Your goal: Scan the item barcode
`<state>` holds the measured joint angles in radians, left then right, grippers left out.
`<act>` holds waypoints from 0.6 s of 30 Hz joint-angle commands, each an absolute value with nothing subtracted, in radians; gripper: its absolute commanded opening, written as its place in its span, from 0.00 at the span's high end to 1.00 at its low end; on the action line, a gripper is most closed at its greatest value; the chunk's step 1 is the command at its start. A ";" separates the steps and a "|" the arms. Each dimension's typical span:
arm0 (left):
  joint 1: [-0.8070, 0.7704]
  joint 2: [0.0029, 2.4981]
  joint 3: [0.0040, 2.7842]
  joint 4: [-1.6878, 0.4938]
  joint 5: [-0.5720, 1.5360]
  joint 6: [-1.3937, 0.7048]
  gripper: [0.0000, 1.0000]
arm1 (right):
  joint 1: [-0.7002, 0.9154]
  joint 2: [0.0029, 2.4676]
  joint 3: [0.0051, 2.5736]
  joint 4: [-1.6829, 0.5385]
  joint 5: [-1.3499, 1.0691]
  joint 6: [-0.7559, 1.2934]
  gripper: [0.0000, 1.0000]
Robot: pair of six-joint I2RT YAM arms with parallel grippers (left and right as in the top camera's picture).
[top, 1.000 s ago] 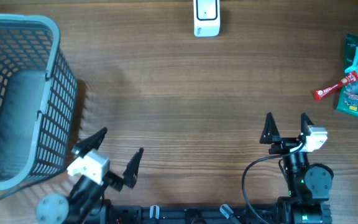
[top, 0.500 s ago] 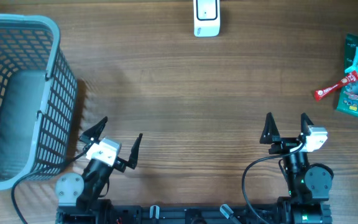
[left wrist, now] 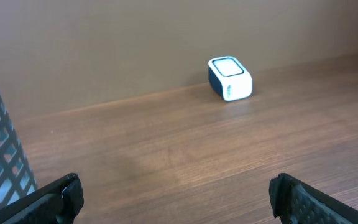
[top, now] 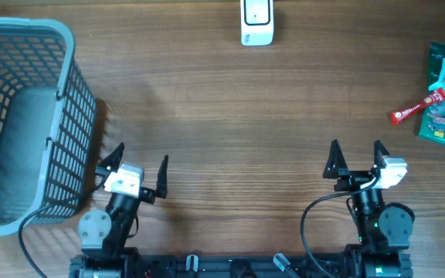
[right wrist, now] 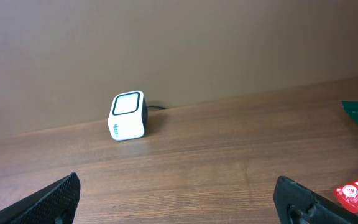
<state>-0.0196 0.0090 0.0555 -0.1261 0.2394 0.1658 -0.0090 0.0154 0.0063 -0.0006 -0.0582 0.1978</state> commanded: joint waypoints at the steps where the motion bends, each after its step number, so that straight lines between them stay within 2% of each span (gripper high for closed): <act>1: -0.025 0.004 0.012 -0.064 0.195 0.149 0.00 | -0.003 0.005 0.005 0.002 -0.042 0.210 0.00; 18: -0.024 0.004 0.006 -0.064 0.155 0.149 0.00 | -0.003 0.005 0.005 0.002 -0.042 0.210 0.00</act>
